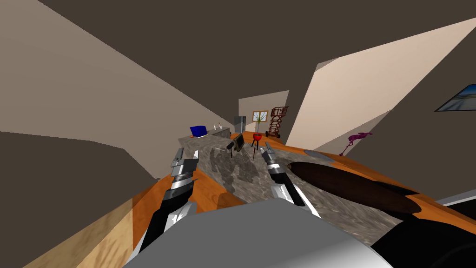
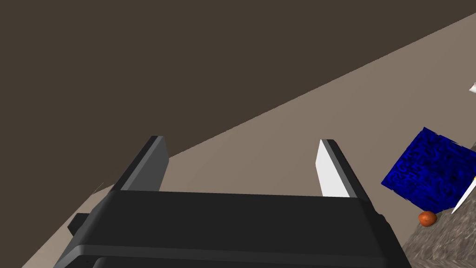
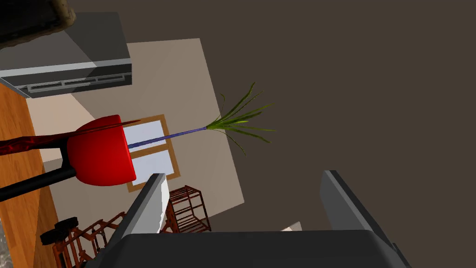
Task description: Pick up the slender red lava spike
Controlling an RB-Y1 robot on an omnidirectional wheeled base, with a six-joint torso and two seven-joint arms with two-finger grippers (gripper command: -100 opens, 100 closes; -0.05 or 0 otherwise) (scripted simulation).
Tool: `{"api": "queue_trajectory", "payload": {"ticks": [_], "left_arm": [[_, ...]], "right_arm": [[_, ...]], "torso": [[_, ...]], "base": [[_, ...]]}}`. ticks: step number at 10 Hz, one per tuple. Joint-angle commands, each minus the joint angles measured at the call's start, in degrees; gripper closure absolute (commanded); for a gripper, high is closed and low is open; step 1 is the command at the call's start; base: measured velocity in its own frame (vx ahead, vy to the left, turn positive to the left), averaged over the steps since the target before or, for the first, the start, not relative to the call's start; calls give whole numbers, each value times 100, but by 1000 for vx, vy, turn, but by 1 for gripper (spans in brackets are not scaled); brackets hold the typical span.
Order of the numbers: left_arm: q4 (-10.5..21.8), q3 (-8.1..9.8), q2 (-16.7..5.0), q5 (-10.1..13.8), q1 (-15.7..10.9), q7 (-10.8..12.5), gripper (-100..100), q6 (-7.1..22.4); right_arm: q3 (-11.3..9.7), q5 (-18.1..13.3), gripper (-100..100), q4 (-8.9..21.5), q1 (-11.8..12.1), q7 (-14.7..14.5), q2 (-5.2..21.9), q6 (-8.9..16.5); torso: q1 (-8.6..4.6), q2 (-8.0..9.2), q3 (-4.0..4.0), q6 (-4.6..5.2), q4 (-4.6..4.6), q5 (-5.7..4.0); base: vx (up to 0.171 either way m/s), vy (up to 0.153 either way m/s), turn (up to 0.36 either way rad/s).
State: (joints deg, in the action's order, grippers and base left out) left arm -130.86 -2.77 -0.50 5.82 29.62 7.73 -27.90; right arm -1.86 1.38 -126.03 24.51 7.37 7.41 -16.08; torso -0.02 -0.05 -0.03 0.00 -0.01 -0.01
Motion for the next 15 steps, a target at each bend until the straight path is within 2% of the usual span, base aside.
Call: {"api": "queue_trajectory", "payload": {"ticks": [1, 8, 15], "left_arm": [[0, 0, 0, 0, 0, 0, 0, 0], [0, 0, 0, 0, 0, 0, 0, 0], [0, 0, 0, 0, 0, 0, 0, 0]], "right_arm": [[5, 235, -100, 69, -70, 209, 53, 182], [78, 1244, -100, 582, -438, 1064, 188, 763], [135, 2118, -100, 1040, -757, 1804, 167, 1270]], "torso": [[0, 0, 0, 0, 0, 0], [2, 2, 1, 0, 0, 1], [3, 3, 2, 0, 1, 1]], "base": [[13, -1, -14], [9, 0, -20], [4, 4, -16]]}}
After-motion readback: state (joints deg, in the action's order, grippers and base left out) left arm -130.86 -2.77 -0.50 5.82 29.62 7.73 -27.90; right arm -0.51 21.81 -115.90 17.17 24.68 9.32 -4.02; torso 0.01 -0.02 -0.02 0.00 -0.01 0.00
